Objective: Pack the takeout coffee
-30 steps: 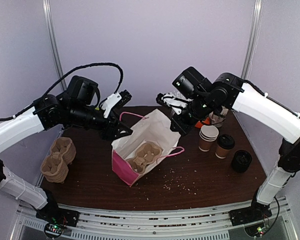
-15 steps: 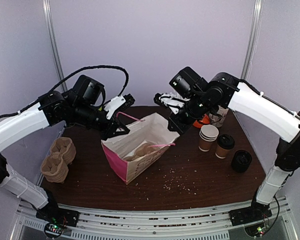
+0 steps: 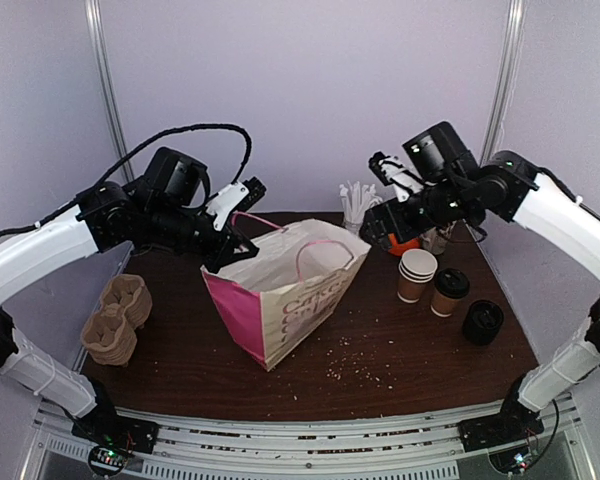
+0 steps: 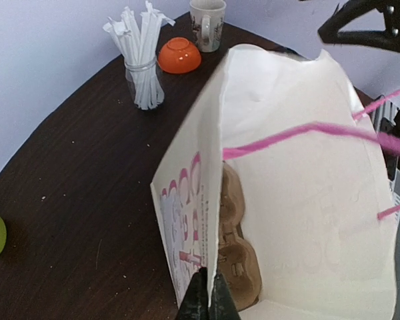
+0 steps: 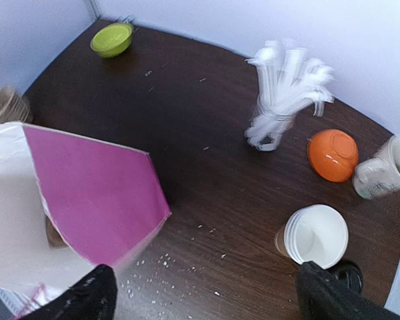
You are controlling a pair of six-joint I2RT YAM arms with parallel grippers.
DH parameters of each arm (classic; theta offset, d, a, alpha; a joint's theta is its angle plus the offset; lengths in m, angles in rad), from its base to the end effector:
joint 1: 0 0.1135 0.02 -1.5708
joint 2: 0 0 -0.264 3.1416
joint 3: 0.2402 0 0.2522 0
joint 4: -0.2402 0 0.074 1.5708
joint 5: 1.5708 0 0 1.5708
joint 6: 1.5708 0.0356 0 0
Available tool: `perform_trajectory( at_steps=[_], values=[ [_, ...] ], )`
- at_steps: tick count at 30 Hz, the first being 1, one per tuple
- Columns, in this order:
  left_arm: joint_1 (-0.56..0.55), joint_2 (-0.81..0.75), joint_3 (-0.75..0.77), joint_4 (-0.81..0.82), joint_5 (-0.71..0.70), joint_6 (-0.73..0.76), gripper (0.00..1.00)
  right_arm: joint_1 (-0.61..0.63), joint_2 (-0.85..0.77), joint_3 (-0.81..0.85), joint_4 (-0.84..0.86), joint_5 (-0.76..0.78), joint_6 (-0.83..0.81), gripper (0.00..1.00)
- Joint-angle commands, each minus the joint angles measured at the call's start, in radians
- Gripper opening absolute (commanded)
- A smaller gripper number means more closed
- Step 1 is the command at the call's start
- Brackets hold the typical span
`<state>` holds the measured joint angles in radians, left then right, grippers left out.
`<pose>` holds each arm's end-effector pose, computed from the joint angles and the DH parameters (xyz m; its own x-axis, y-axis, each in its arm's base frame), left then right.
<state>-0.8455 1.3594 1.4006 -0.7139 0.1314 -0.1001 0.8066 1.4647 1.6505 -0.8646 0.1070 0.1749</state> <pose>0.1905 -0.2219 0.3736 -0.4922 0.4059 -0.7701 0.7645 0.6246 -0.1594 0.2151 0.2189 0.4115 -0.5427 -0.3162 -0.7781 -0.5746 0.8155 0.0694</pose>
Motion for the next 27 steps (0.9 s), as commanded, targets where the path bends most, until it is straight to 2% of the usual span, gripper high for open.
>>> perform_trajectory(
  at_steps=[1,6,12,18,27],
  values=[
    [-0.001,-0.044,-0.008,0.109,-0.065,-0.059,0.00,-0.104,-0.155,-0.142,0.075,0.159,0.103,1.00],
    [-0.001,-0.040,-0.037,0.169,-0.089,-0.113,0.00,-0.276,-0.149,-0.273,-0.024,0.134,0.149,1.00],
    [-0.001,-0.024,-0.078,0.237,-0.073,-0.162,0.00,-0.435,-0.168,-0.411,0.013,0.032,0.144,1.00],
    [-0.001,-0.014,-0.105,0.291,-0.019,-0.169,0.00,-0.481,-0.122,-0.464,0.026,-0.018,0.124,1.00],
    [0.000,-0.016,-0.143,0.293,-0.025,-0.144,0.00,-0.555,-0.071,-0.494,0.056,-0.034,0.100,1.00]
  ],
)
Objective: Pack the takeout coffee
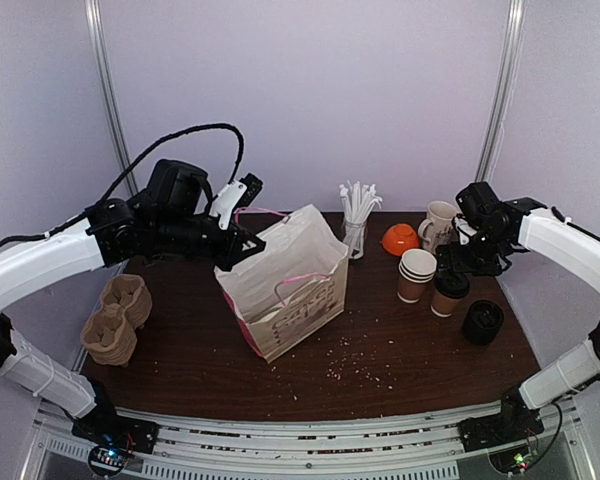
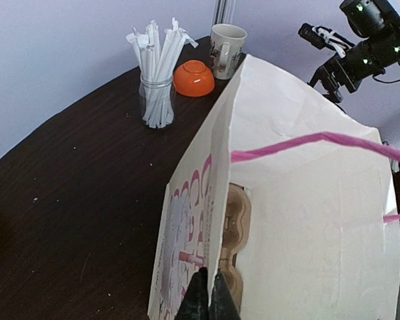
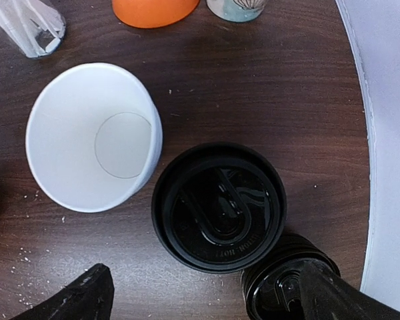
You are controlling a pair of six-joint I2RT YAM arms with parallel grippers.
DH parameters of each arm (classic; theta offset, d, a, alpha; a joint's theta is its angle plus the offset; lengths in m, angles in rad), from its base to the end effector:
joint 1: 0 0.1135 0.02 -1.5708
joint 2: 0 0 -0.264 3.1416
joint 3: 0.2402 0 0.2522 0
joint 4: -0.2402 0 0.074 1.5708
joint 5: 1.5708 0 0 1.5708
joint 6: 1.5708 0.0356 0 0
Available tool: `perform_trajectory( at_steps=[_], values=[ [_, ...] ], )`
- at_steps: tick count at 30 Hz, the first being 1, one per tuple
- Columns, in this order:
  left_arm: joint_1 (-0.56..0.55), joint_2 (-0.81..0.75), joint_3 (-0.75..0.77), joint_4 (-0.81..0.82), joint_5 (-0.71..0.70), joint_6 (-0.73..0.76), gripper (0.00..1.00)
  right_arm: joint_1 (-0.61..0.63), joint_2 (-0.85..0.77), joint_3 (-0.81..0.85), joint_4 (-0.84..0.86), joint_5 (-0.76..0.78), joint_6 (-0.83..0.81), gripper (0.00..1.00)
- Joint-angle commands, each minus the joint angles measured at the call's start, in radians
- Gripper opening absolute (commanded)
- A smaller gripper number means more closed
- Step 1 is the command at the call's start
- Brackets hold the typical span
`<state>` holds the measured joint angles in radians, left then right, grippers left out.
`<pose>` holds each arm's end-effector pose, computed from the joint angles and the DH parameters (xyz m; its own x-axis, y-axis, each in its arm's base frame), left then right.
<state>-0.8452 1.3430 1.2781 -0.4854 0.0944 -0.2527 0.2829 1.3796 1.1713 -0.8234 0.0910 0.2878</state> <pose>0.1979 -0.2282 0.3574 -0.5355 0.2287 -0.8130 0.6860 0.6793 -0.2608 0.2679 0.0745 0.2868 -0.8564 0.0454 -0.5144 0.0103 0.9974 0.0709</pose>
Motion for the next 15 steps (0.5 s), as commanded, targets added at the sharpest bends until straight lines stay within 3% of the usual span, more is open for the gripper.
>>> perform_trajectory(
  at_steps=[1,15],
  values=[
    [0.000,0.001,-0.022,0.065,0.010,0.010,0.00,-0.038,0.020,-0.017,0.021,-0.025,-0.015,1.00],
    [0.000,0.004,-0.037,0.064,0.007,0.026,0.00,-0.068,0.119,-0.031,0.067,-0.050,-0.024,1.00]
  ],
)
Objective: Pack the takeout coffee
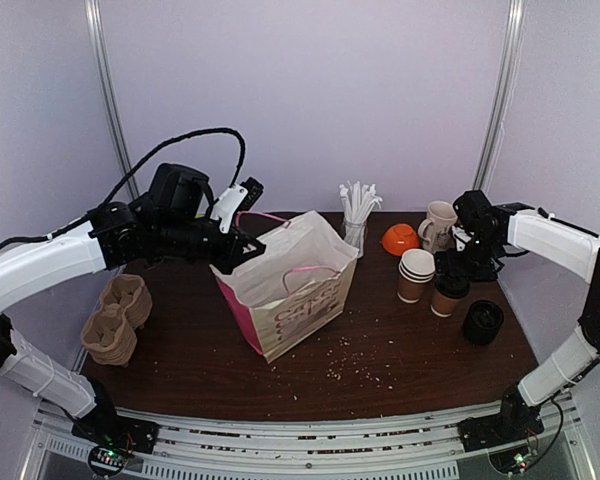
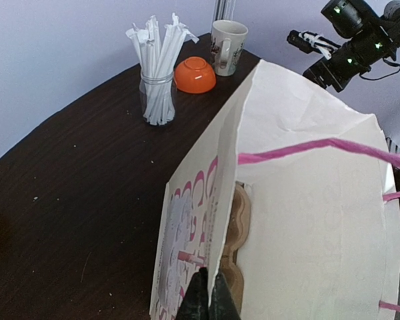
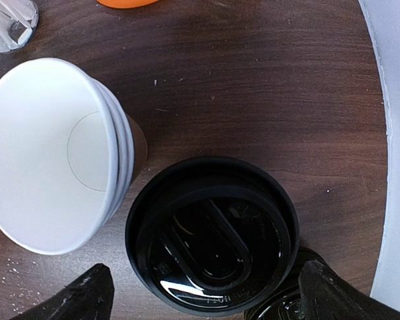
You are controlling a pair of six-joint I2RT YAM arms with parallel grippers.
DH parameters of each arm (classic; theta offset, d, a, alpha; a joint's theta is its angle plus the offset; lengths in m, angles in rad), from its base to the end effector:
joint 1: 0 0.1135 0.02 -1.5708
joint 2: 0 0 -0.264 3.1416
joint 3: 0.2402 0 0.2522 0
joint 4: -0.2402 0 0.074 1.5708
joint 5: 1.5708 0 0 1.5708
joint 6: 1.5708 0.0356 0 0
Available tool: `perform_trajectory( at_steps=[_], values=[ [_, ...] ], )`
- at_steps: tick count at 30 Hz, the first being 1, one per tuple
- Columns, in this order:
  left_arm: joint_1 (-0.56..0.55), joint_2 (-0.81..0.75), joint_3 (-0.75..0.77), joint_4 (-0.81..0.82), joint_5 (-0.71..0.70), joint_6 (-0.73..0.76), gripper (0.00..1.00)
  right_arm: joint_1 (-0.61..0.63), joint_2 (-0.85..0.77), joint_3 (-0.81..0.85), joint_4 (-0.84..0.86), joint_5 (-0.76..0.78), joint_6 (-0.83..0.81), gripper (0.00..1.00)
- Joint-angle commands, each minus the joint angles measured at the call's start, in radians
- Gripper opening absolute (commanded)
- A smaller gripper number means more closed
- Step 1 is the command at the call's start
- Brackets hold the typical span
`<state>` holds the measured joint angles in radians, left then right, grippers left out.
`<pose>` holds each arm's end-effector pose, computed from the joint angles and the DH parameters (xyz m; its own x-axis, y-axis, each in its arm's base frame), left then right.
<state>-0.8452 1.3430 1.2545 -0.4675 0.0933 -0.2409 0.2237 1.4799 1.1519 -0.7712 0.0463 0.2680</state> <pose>0.1983 -0.2286 0.3510 -0.5303 0.2399 -0.8131 0.6908 0.6783 -0.2504 0.2900 0.0643 0.2567 -0.8909 0.0686 -0.4490 0.0361 0.9961 0.0805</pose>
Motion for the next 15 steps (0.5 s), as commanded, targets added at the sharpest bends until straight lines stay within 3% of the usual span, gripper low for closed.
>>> perform_trajectory(
  at_steps=[1,15],
  values=[
    [-0.001,0.005,-0.013,0.046,0.009,0.014,0.00,-0.008,0.021,-0.012,0.018,-0.005,-0.004,1.00],
    [0.000,0.026,-0.017,0.049,0.021,0.015,0.00,-0.014,0.069,-0.027,0.043,0.037,-0.010,1.00]
  ],
)
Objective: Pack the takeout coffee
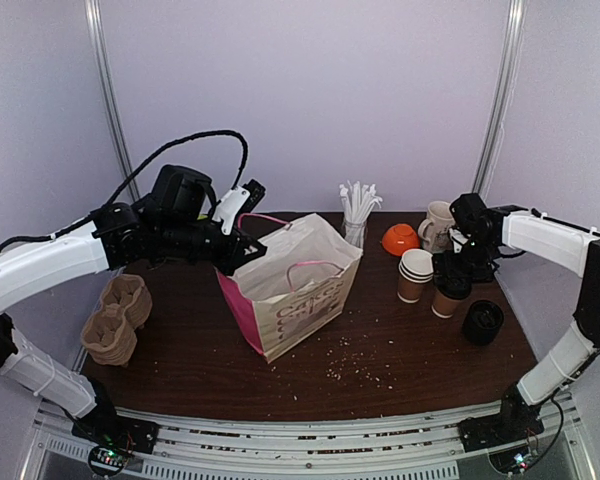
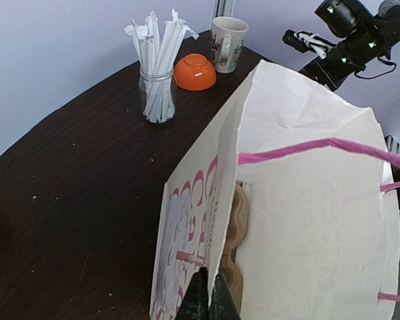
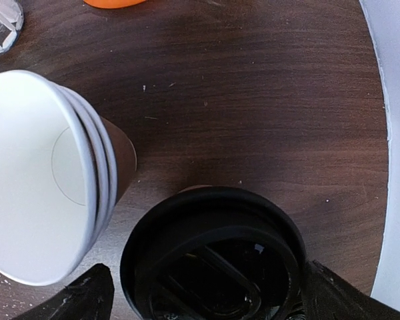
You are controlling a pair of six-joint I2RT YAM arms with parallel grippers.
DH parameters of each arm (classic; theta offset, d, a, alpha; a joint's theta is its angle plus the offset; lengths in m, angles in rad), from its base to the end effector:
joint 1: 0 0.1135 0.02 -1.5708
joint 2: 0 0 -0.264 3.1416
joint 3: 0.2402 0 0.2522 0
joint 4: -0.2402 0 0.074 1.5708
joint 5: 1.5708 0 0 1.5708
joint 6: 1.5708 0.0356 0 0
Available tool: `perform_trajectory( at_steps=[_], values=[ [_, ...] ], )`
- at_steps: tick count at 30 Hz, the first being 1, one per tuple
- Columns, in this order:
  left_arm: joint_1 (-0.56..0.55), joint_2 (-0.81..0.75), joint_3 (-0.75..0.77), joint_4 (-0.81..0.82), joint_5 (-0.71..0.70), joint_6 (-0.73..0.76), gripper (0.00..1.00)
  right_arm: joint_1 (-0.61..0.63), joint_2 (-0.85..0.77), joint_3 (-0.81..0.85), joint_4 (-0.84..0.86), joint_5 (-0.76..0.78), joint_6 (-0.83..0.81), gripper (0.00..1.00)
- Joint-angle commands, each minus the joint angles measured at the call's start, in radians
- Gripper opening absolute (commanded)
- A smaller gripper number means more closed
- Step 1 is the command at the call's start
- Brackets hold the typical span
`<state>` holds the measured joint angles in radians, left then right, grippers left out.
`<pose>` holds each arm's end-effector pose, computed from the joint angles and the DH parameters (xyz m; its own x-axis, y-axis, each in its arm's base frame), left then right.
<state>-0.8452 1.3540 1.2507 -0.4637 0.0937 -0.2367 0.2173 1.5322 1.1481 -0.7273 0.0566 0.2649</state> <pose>0.2001 -0.2307 0.3470 -0.5334 0.2495 -0.8082 0.6914 0.6791 -0.2467 0.3012 0.0644 0.2430 -0.8947 0.0702 -0.4412 0.0451 0.9967 0.0672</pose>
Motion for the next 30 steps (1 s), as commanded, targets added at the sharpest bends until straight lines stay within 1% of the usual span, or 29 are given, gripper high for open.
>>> perform_trajectory(
  at_steps=[1,4,14,20,30],
  values=[
    [0.000,0.017,-0.013,0.046,0.022,0.011,0.00,-0.009,0.020,-0.025,0.002,0.025,-0.007,1.00],
    [0.000,0.021,-0.010,0.046,0.028,0.011,0.00,-0.010,0.025,-0.025,0.003,0.021,-0.002,1.00],
    [0.000,0.029,-0.004,0.046,0.034,0.014,0.00,-0.009,-0.045,0.000,-0.038,-0.015,0.003,1.00],
    [0.000,0.032,-0.003,0.048,0.046,0.011,0.00,-0.010,-0.062,-0.013,-0.043,-0.008,0.002,1.00],
    [-0.001,0.022,-0.014,0.048,0.052,0.008,0.00,-0.012,-0.024,-0.046,0.000,-0.019,-0.003,1.00]
  ],
)
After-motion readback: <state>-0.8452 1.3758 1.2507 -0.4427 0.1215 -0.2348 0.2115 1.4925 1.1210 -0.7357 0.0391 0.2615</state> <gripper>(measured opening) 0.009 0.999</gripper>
